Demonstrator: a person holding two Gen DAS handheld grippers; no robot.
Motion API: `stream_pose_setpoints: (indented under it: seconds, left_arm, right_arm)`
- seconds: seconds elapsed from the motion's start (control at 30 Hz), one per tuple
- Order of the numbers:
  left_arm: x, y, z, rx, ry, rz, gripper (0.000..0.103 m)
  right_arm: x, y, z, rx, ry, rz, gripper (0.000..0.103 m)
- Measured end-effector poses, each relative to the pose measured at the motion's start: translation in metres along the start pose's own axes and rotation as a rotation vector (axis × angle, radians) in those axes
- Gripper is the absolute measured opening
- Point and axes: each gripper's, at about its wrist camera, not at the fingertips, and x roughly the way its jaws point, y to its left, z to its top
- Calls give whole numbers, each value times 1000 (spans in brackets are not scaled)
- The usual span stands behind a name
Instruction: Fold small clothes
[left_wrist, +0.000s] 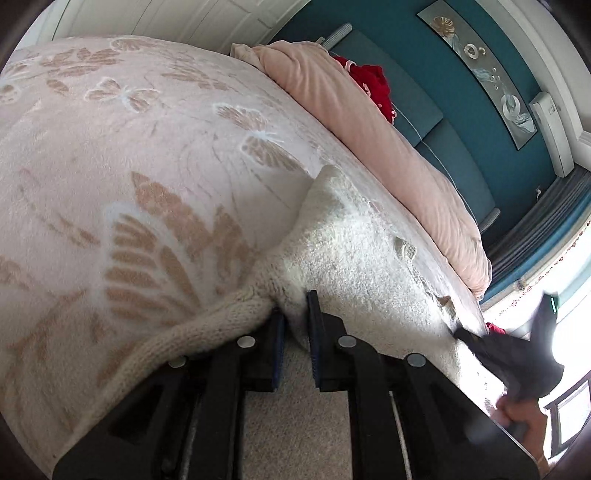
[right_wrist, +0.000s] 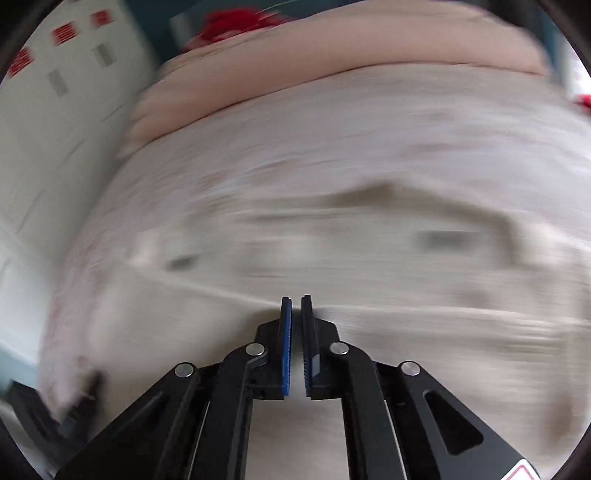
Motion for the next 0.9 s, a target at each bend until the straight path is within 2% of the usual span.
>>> stream_pose_setpoints:
  seconds: [0.07,0.1,0.13,0.17,0.2,0.27,0.3,0.33,0.37,0.43,0.47,0.5,0.57,0.63,0.7,0.73,0.77,0.83,0.9]
  left_arm:
    - [0,-1,0,3,0,5,12]
    - [0,-2,0,6,0,9,12]
    - [0,-3,0,9,-1,13,12]
    - [0,-4,0,14,-1,18,12]
    - [0,-4,0,16,-1,21,12]
    - [1,-5,0,19,0,25,12]
    - [1,-5,0,19,0,26,12]
    - [1,-5,0,19,1,26,12]
    - [2,-5,0,17,1,25,12]
    - [2,-5,0,19,0,27,12]
    - [2,-5,0,20,0,28,12]
    - [3,-6,0,24,-2,30,12]
    - [4,-7,-1,30,-3,34,12]
    - [5,-7,-1,31,-4,34,12]
    - [5,-7,-2,33,-6,34,12]
    - [5,-6,-2,33,-7,32,12]
    - [6,-6,-2,33,-8,32,12]
    - [6,-6,-2,30,-4,32,12]
    - [5,-5,1,14,3,17,12]
  right_arm:
    - [-35,-45,-9,55,-51,-79,30]
    - [-50,-68,-13,89,-74,-117,55]
    - [-61,-90,-17,126,-91,-140,70]
    - [-64,-107,-20,157,-84,-137,71]
    - [-58,-121,-22,173,-54,-119,71]
    - [-45,-121,-24,148,6,-100,69]
    - [-41,-122,-19,117,15,-115,59]
    - [-41,-113,-20,74,14,-123,22]
    - [-46,-107,-16,60,3,-103,8]
    - [-66,-101,-7,73,-91,-65,7]
    - [-72,-105,-4,72,-140,-76,5]
    - [-69,-113,-7,73,-145,-112,5]
    - [-34,-141,-16,124,-11,-146,5]
    - [-39,-139,-21,103,-34,-134,5]
    - [-50,-131,-20,100,-62,-73,6]
    - [-48,-128,-21,72,-69,-88,11]
    - [-37,-129,-25,52,-16,-130,16]
    - [-43,-132,-26,103,-32,-104,16]
    - [-67,-132,-30,171,-60,-82,23]
